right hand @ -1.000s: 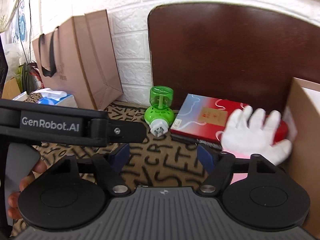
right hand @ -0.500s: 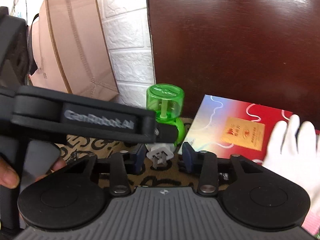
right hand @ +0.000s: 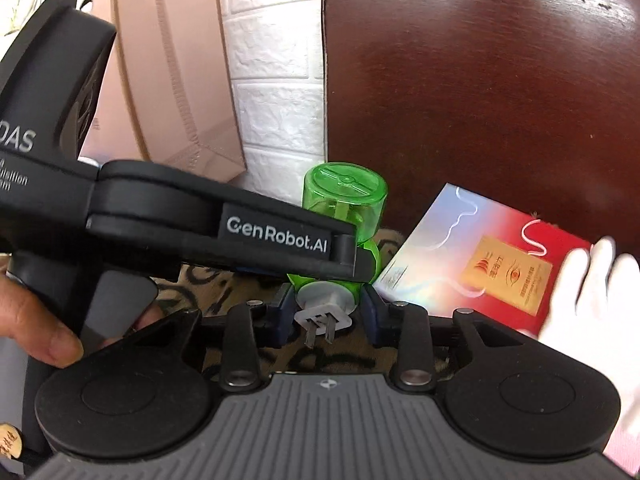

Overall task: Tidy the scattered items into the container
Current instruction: 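Grasp the green repellent device with the left gripper and lift, then carry the green device with the left gripper over the box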

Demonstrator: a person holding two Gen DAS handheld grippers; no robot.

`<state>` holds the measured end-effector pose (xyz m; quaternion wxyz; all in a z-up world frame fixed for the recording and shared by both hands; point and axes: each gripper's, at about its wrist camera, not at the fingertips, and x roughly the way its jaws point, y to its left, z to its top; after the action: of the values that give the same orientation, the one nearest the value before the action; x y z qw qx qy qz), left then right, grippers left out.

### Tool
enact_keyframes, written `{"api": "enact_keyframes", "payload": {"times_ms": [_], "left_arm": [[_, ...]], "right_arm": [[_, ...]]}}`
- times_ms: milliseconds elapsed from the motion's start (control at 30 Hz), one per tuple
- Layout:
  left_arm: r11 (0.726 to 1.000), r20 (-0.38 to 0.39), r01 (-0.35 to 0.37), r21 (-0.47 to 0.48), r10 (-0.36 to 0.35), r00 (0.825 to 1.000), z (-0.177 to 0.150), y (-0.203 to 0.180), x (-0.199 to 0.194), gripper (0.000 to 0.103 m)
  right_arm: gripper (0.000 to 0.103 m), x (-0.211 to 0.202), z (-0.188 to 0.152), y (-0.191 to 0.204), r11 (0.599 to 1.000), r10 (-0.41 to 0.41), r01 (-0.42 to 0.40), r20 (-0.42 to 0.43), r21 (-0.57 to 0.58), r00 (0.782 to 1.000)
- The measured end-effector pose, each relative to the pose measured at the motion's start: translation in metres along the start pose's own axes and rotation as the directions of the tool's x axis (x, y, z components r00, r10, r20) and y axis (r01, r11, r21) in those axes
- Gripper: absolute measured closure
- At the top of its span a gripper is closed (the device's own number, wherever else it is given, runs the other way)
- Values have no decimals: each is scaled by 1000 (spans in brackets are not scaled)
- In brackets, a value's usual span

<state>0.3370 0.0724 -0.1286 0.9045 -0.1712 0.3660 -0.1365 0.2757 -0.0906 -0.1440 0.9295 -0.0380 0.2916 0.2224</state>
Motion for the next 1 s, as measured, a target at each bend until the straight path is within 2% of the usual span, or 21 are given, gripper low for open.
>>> {"api": "enact_keyframes", "payload": {"times_ms": [200, 467, 600, 733, 833, 900, 1000], "left_arm": [[1000, -36, 3, -5, -3, 999, -33, -18, -33, 46], [995, -93, 50, -83, -58, 994, -113, -50, -96, 45], [998, -126, 52, -37, -57, 990, -154, -75, -119, 45], [997, -150, 61, -37, -66, 986, -189, -95, -144, 45], [998, -166, 69, -7, -70, 984, -211, -107, -159, 45], [996, -180, 85, 16, -81, 980, -222, -114, -168, 33], [995, -187, 88, 42, -78, 979, -229, -121, -174, 27]], "right_arm": [[63, -41, -18, 8, 999, 31, -31, -26, 23, 999], [65, -129, -63, 20, 995, 62, -57, -77, 76, 995], [65, -173, -94, 30, 992, 62, -50, -103, 113, 993], [66, -209, -115, 34, 986, 63, -44, -118, 162, 991], [66, -233, -131, 41, 988, 57, -37, -129, 153, 990], [65, -241, -138, 42, 985, 61, -38, -134, 169, 989], [60, -249, -145, 47, 988, 30, -9, -136, 154, 990]]}}
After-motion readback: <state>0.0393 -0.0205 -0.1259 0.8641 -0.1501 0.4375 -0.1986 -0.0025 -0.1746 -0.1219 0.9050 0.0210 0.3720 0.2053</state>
